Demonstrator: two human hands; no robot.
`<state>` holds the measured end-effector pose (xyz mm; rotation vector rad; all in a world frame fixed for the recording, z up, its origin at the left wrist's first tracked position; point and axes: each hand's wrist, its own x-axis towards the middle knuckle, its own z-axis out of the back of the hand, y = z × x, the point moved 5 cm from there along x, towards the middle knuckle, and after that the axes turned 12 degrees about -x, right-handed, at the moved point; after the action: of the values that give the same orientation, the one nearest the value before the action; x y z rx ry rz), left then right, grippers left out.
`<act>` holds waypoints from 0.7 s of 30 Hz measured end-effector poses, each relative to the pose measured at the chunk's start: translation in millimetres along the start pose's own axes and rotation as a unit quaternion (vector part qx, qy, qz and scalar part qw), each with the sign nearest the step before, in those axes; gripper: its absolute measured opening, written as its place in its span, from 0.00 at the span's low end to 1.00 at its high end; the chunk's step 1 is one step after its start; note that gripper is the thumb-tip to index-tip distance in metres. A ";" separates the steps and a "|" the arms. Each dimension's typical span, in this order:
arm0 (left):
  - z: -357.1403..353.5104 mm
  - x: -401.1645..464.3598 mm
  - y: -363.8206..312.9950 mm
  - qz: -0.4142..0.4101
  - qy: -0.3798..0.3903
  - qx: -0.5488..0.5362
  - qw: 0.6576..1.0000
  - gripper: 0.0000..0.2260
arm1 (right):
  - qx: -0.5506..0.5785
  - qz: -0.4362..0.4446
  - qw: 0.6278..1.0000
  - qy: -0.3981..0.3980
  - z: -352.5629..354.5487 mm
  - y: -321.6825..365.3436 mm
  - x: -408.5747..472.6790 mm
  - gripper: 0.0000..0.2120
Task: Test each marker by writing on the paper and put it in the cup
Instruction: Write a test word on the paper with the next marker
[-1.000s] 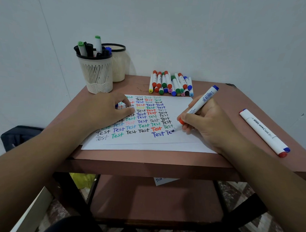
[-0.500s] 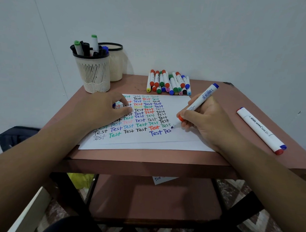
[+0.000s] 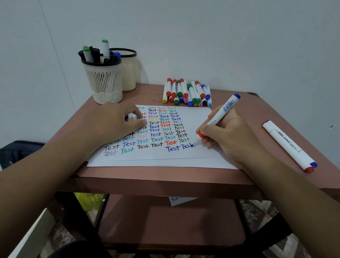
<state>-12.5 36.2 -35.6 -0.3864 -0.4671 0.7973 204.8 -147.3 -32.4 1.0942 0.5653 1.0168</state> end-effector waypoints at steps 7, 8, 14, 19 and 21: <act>1.0 -2.6 -2.7 0.004 0.004 0.006 1.000 0.20 | -0.001 0.011 1.000 -0.008 -0.4 0.5 0.6 0.12; 1.3 -3.0 -2.7 0.006 0.002 0.005 1.000 0.20 | 0.001 0.009 1.000 -0.006 -0.8 0.3 0.7 0.12; 4.8 -7.7 -5.7 0.007 -0.003 0.008 1.000 0.18 | 0.001 0.005 1.000 -0.012 0.4 -0.9 1.3 0.12; 0.9 -6.4 -1.7 -0.014 -0.018 -0.167 0.986 0.17 | 0.039 0.027 0.997 -0.060 6.6 2.1 2.1 0.12; -0.2 -3.8 1.3 -0.023 -0.022 -0.184 0.982 0.14 | 0.057 0.031 0.995 -0.076 7.7 3.8 3.9 0.14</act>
<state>-15.5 34.1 -37.4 -0.7000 -0.6650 0.6742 211.3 -147.0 -25.5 1.2843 0.4737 0.9540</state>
